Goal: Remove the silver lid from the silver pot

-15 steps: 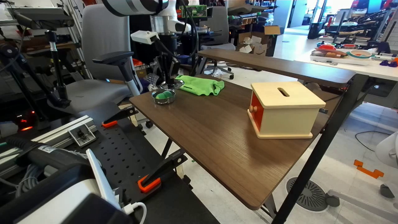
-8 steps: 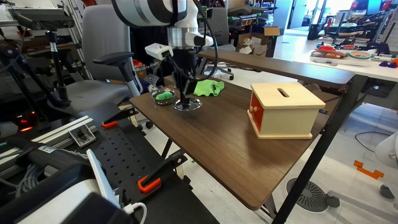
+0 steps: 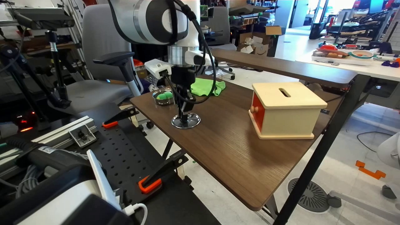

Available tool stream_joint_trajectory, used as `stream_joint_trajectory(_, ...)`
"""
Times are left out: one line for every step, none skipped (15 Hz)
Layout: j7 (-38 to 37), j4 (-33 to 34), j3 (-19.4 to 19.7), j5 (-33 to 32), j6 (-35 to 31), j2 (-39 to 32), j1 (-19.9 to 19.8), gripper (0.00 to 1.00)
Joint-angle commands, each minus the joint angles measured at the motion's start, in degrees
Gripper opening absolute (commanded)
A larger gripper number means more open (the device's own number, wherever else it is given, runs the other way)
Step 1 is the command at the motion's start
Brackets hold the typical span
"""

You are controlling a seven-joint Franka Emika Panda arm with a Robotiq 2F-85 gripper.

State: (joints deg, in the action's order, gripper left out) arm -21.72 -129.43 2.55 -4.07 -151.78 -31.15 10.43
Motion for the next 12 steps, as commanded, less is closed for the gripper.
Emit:
stream_joint_trajectory(-0.2, -0.2, 0.7, 0.6, -1.6, -0.6, 0.8, 0.51)
stream_joint_trajectory(-0.3, -0.2, 0.8, 0.5, -1.6, -0.3, 0.8, 0.59)
stream_joint_trajectory(-0.5, -0.4, 0.9, 0.6, -1.6, 0.2, 0.9, 0.66)
stream_joint_trajectory(-0.7, -0.6, 0.8, 0.8, -1.3, 1.2, 0.8, 0.74)
stream_joint_trajectory(-1.6, -1.3, 1.2, 0.6, -1.2, 3.0, 1.3, 0.81)
stream_joint_trajectory(-1.4, -2.2, 0.7, 1.2, -1.3, 4.8, 0.9, 0.87)
stream_joint_trajectory(-0.9, -3.5, -0.3, 2.3, -1.3, 7.7, 0.2, 0.95)
stream_joint_trajectory(-1.0, -4.3, -0.4, 2.2, -0.9, 9.7, 0.4, 0.99)
stream_joint_trajectory(0.7, -5.0, -1.7, 3.1, 0.6, 12.0, -0.4, 1.0)
stream_joint_trajectory(2.7, -5.4, -2.9, 4.0, 1.1, 13.3, -1.2, 1.0)
stream_joint_trajectory(0.0, -1.9, -0.8, 1.9, 0.2, 8.1, 0.1, 1.0)
stream_joint_trajectory(0.6, -2.8, -1.5, 2.4, 0.3, 10.0, -0.1, 1.0)
